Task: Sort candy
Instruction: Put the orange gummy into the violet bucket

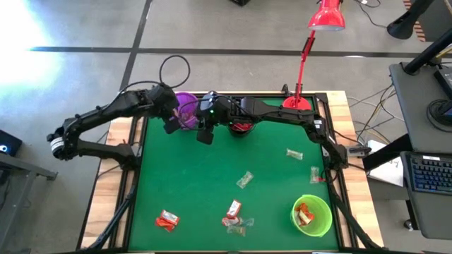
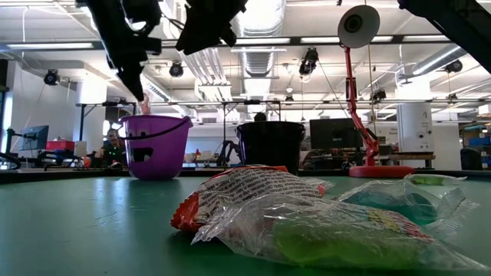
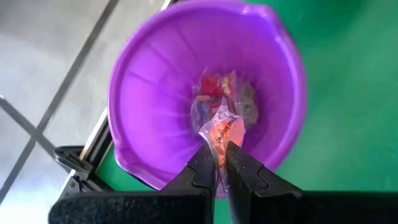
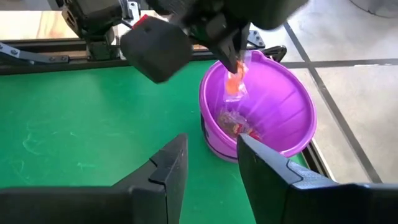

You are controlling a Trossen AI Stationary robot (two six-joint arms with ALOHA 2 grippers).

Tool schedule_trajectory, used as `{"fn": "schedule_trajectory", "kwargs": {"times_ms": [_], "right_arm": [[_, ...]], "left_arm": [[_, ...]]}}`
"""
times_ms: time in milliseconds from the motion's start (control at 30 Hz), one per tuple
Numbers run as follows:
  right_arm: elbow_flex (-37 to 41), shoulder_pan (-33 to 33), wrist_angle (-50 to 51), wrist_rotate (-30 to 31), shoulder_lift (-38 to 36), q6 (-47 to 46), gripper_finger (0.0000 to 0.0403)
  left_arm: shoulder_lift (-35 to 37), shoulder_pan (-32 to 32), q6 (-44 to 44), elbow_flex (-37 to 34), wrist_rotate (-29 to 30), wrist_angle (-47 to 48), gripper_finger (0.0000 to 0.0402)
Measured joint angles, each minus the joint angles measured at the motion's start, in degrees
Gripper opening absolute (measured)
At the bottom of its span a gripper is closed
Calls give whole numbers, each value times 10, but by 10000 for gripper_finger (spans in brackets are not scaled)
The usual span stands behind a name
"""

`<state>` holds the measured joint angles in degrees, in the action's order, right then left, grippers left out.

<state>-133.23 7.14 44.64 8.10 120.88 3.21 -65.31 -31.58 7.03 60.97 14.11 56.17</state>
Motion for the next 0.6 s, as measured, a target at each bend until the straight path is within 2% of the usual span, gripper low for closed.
{"fn": "schedule_trajectory", "kwargs": {"times_ms": [300,600], "right_arm": [[0,0,16,0,0,4,133],[0,0,31,0,0,4,128]], "left_arm": [[-48,-22,32,0,0,-17,3],[-42,-28,30,0,-1,-40,52]]}}
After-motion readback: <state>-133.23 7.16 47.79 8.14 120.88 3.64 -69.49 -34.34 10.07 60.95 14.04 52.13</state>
